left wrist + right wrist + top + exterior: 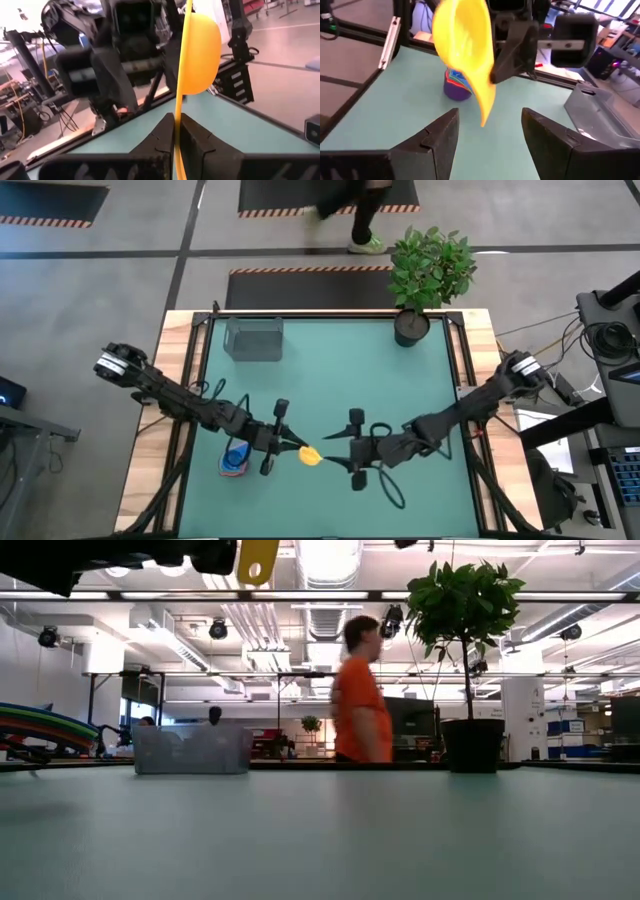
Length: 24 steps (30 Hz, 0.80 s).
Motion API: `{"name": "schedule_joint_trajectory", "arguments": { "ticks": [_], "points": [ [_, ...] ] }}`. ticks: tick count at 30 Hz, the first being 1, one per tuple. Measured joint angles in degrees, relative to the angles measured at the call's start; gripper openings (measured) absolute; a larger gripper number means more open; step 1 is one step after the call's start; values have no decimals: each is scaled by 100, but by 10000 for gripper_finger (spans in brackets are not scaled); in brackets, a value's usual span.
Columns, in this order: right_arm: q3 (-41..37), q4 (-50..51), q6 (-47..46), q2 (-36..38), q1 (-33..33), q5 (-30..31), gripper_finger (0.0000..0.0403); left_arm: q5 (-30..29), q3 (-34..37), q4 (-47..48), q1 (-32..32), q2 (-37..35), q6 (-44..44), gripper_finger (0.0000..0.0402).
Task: Nest measuring cups in basket
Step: Stack the yellow measuring cup on top of the blue measuring cup
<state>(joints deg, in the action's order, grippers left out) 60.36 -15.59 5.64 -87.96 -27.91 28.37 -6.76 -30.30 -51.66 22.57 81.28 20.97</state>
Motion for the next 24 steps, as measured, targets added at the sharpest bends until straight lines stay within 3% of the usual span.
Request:
{"name": "schedule_joint_trajectory", "arguments": {
  "ticks": [8,16,24],
  "points": [
    [0,-1052,442,-548,1,23,177,-4,0,-139,0,-7,0,0],
    [4,-1397,572,-569,44,142,111,-23,0,-161,-7,-7,0,0],
    [7,-1530,579,-593,151,185,46,-465,0,-192,-17,-1,109,0]
  ]
}}
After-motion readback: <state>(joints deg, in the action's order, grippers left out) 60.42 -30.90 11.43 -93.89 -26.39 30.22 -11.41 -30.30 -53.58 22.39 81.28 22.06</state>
